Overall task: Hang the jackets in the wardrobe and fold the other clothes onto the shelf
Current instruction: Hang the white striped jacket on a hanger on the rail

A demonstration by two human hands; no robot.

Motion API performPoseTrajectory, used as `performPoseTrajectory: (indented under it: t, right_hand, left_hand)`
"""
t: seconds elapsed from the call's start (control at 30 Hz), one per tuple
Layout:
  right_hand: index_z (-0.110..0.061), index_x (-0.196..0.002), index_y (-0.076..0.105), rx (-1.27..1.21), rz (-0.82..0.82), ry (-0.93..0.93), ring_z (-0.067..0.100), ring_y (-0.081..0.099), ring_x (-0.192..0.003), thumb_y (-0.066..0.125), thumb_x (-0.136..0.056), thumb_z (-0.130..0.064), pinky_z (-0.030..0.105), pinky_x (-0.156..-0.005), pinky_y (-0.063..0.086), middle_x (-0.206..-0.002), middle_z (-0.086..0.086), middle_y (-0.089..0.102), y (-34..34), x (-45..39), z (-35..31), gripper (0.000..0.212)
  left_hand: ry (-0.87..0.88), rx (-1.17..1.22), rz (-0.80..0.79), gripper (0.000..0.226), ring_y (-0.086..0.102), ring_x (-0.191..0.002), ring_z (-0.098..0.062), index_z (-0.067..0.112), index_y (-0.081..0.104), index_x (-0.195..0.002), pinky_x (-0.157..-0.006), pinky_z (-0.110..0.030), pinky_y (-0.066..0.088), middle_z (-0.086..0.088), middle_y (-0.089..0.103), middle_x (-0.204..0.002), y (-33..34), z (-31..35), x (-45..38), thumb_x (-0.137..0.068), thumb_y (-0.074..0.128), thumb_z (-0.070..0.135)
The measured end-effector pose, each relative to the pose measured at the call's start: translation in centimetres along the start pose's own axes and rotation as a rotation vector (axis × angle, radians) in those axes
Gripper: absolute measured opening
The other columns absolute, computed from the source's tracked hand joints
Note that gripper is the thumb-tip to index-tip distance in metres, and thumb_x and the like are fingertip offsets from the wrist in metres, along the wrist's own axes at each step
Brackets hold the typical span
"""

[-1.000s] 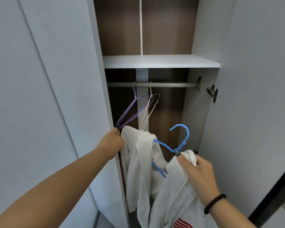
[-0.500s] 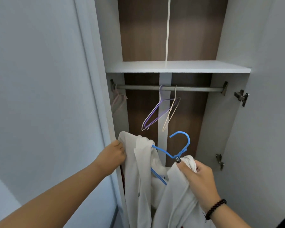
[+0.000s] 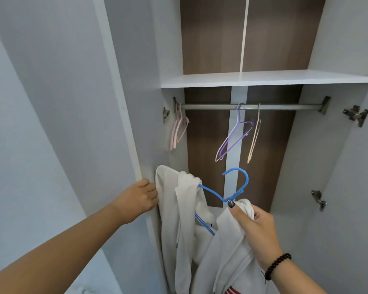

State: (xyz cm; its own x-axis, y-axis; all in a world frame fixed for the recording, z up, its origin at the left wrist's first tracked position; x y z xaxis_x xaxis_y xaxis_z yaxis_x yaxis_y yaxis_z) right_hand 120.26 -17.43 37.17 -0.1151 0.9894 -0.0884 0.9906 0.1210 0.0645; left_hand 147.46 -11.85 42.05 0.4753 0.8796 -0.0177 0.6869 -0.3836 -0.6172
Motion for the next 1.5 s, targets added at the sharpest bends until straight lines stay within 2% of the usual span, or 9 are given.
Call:
performPoseTrajectory:
  t: [0.27, 0.4, 0.53, 0.67, 0.77, 0.87, 1.2, 1.37, 1.5]
  right_hand:
    - [-0.009, -0.061, 0.065, 0.013, -0.028, 0.042, 0.013, 0.053, -0.060, 0.075, -0.079, -0.025, 0.026, -0.055, 0.045, -0.059, 0.002, 0.060, 3.9, 0.6, 0.6, 0.026]
    - [-0.010, -0.058, 0.063, 0.027, -0.010, 0.057, 0.013, 0.050, -0.059, 0.075, -0.078, -0.025, 0.027, -0.055, 0.043, -0.058, 0.001, 0.057, 4.5, 0.3, 0.4, 0.028]
    - [0.004, -0.070, 0.060, 0.040, 0.003, 0.042, 0.016, 0.050, -0.062, 0.075, -0.079, -0.025, 0.029, -0.058, 0.043, -0.063, 0.006, 0.056, 4.1, 0.0, -0.1, 0.034]
    - [0.009, -0.081, 0.062, 0.084, 0.003, 0.007, 0.017, 0.052, -0.067, 0.075, -0.078, -0.027, 0.032, -0.061, 0.044, -0.070, 0.017, 0.060, 3.9, 0.4, -1.0, 0.038]
    - [0.012, -0.085, 0.060, 0.119, 0.014, 0.001, 0.019, 0.053, -0.068, 0.074, -0.079, -0.027, 0.033, -0.063, 0.044, -0.074, 0.024, 0.059, 3.2, 0.5, -1.8, 0.042]
    - [0.015, -0.083, 0.055, 0.138, 0.008, 0.007, 0.017, 0.048, -0.066, 0.074, -0.079, -0.027, 0.032, -0.062, 0.040, -0.069, 0.014, 0.053, 2.1, 0.2, -2.7, 0.046]
    - [0.009, -0.075, 0.057, 0.046, 0.248, 0.065, 0.014, 0.050, -0.065, 0.073, -0.081, -0.025, 0.028, -0.062, 0.041, -0.068, 0.005, 0.055, -5.8, -1.9, -5.1, 0.038]
    - [0.013, -0.086, 0.060, -0.044, 0.386, 0.160, 0.021, 0.060, -0.068, 0.072, -0.080, -0.023, 0.034, -0.067, 0.048, -0.074, 0.014, 0.065, -11.6, -2.9, -4.5, 0.039]
    - [0.011, -0.091, 0.063, -0.073, 0.448, 0.191, 0.026, 0.063, -0.070, 0.070, -0.083, -0.023, 0.035, -0.069, 0.050, -0.082, 0.021, 0.070, -15.2, -4.6, -4.1, 0.036]
  left_hand:
    - [-0.344, 0.150, -0.055, 0.034, 0.058, -0.058, -0.021, 0.013, 0.068, -0.063, -0.066, -0.026, 0.053, -0.002, 0.058, -0.059, 1.6, -1.0, 3.2, -0.031, 0.063, 0.004]
    - [-0.409, 0.307, -0.141, 0.041, 0.062, -0.081, -0.024, 0.011, 0.066, -0.093, -0.087, -0.033, 0.049, -0.006, 0.064, -0.083, 1.5, -0.1, 2.2, -0.052, 0.070, 0.008]
    - [-0.711, 1.010, -0.065, 0.045, 0.058, -0.099, -0.017, 0.023, 0.054, -0.118, -0.086, -0.026, 0.047, 0.004, 0.061, -0.109, 0.9, -0.1, 1.2, -0.076, 0.065, 0.012]
    - [-0.991, 1.917, -0.038, 0.018, 0.059, -0.091, -0.010, 0.029, 0.054, -0.097, -0.074, -0.018, 0.050, 0.005, 0.061, -0.100, 0.7, 0.9, -1.0, -0.085, 0.066, 0.026]
    - [-1.108, 2.059, -0.035, 0.040, 0.058, -0.095, -0.014, 0.018, 0.054, -0.114, -0.074, -0.027, 0.048, -0.001, 0.060, -0.108, 0.3, 1.5, -3.3, -0.091, 0.057, 0.051]
    - [-1.165, 2.022, 0.033, 0.036, 0.056, -0.096, -0.017, 0.017, 0.052, -0.123, -0.075, -0.027, 0.044, -0.004, 0.058, -0.111, -0.9, 1.7, -5.7, -0.100, 0.043, 0.043]
    - [-0.641, 2.069, 0.428, 0.022, 0.054, -0.079, -0.003, 0.022, 0.056, -0.094, -0.070, -0.015, 0.043, 0.013, 0.059, -0.083, -9.7, 6.1, -14.0, -0.101, 0.043, 0.038]
    - [-0.450, 2.141, 0.277, 0.034, 0.050, -0.068, -0.012, 0.008, 0.052, -0.091, -0.062, -0.027, 0.043, 0.001, 0.055, -0.073, -11.0, 10.1, -18.7, -0.095, 0.055, 0.042]
    - [-0.485, 2.243, 0.059, 0.034, 0.060, -0.072, 0.007, 0.024, 0.057, -0.100, -0.054, -0.010, 0.045, 0.007, 0.065, -0.092, -9.8, 12.4, -23.1, -0.075, 0.077, 0.036]
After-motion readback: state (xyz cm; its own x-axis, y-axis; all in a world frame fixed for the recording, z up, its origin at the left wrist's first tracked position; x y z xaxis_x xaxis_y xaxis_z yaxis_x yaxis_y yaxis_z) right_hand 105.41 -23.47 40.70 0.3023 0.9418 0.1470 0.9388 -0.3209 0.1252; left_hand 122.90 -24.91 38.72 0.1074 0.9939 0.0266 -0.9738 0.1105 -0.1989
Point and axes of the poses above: each hand's wrist, its own x-axis away from the middle knuckle, its own y-axis out of the palm, z = x × y, the point moved 5 cm from there along -x, towards the middle knuckle
